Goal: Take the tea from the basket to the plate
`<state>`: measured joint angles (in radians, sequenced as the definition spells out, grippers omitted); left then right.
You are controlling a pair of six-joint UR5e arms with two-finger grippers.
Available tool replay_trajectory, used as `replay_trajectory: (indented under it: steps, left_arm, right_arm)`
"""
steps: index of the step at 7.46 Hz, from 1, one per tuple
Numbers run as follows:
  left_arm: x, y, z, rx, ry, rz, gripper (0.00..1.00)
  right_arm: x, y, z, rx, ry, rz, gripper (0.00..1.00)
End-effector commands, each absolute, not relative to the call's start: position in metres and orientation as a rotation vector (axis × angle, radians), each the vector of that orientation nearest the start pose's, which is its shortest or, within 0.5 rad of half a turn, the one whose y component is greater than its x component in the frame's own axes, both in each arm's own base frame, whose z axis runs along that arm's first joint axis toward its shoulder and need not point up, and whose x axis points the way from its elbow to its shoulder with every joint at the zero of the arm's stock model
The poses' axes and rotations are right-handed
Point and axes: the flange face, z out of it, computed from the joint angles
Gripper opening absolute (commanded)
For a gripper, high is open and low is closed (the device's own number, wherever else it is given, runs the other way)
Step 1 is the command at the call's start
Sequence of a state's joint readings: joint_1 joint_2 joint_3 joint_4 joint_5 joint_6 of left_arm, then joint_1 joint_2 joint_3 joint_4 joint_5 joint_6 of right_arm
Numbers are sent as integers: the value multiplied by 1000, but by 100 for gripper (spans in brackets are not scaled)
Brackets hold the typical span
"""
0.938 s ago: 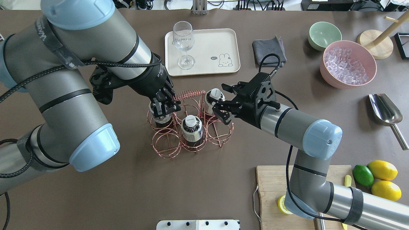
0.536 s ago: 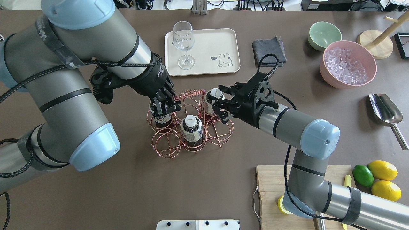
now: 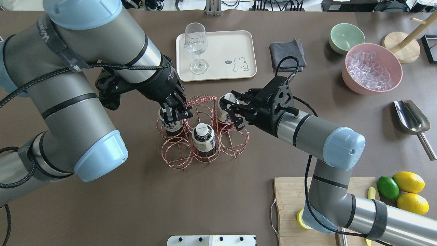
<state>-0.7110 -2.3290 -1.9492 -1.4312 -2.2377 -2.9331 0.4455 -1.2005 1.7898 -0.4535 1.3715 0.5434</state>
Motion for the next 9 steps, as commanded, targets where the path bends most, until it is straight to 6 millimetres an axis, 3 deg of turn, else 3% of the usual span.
replay_trajectory:
  steps: [1, 4, 5, 6, 8, 9]
  left_arm:
    - [391, -433, 68, -996, 791, -1521, 30]
    - [391, -433, 65, -998, 795, -1519, 31]
    - [390, -433, 64, -998, 798, -1517, 36]
    - [390, -433, 62, -1000, 801, -1517, 33]
    - [391, -433, 62, -1001, 798, -1520, 13]
    - [391, -433, 62, -1001, 798, -1520, 7]
  right_arm:
    - [-408, -395, 203, 1234, -1143, -281, 0]
    - [-368, -406, 169, 1197, -1145, -260, 0]
    - [-353, -412, 160, 1171, -1152, -256, 0]
    - [-342, -421, 154, 1161, -1158, -254, 0]
    - [-319, -443, 152, 1120, -1150, -232, 0]
    - [-320, -452, 160, 1111, -1130, -224, 0]
